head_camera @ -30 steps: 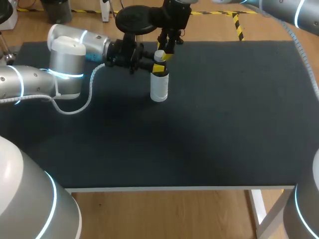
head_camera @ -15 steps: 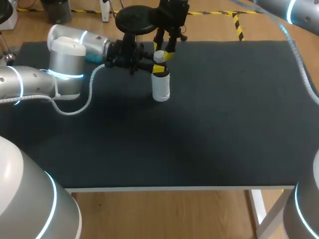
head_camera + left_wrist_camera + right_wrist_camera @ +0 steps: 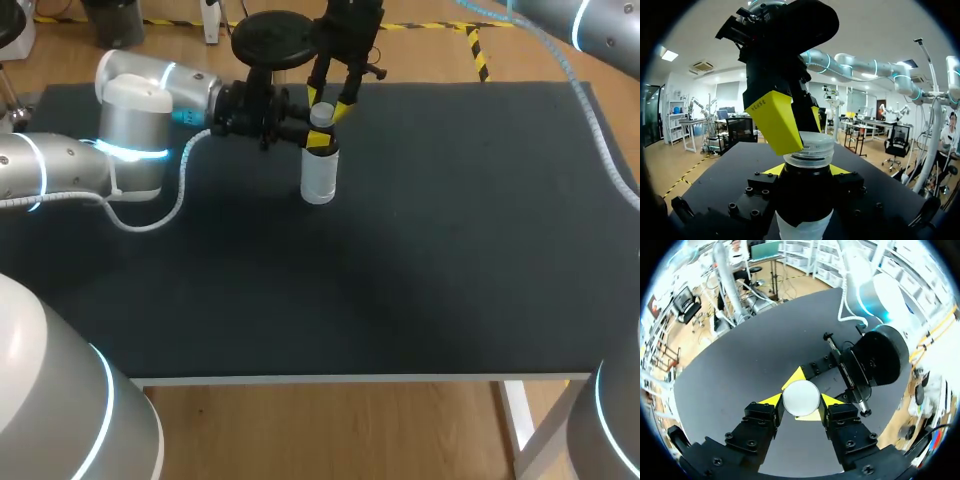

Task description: Unscrew the bottle cap

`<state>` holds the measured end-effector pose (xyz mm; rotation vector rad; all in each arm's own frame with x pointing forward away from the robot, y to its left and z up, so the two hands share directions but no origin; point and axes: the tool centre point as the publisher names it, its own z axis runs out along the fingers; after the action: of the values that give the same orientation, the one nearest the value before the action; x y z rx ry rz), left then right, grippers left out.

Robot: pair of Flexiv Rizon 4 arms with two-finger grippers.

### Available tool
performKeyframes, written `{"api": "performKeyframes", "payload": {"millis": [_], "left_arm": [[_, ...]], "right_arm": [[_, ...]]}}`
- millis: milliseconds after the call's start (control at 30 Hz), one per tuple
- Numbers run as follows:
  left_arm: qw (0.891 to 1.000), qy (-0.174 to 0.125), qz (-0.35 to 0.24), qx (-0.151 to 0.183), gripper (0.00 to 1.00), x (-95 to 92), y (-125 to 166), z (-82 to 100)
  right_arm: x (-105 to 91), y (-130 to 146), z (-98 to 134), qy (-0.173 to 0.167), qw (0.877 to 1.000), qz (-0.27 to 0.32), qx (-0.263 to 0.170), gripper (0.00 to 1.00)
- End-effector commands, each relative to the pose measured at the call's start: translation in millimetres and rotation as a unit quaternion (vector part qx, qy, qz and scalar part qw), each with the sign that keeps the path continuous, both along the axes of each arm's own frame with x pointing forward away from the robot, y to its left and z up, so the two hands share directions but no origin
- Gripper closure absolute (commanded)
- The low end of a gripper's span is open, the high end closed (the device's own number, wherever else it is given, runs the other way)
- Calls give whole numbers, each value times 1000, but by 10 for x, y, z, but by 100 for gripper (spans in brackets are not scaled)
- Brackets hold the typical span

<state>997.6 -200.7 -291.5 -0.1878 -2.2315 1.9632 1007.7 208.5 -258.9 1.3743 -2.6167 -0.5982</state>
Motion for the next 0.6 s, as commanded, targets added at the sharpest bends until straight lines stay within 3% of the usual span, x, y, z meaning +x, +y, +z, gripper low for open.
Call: {"api": "performKeyframes", "payload": {"millis": [33,167,600], "left_arm": [[1000,1,-1,0,100,38,5,-13],[1000,1,-1,0,100,38,5,-13],[1000,1,-1,0,100,38,5,-13]], "right_arm": [[26,37,40,2,999,24,-22,100],[32,46,36,-12,998,50,-38,100],[36,38,32,-38,991,125,-31,100]]}}
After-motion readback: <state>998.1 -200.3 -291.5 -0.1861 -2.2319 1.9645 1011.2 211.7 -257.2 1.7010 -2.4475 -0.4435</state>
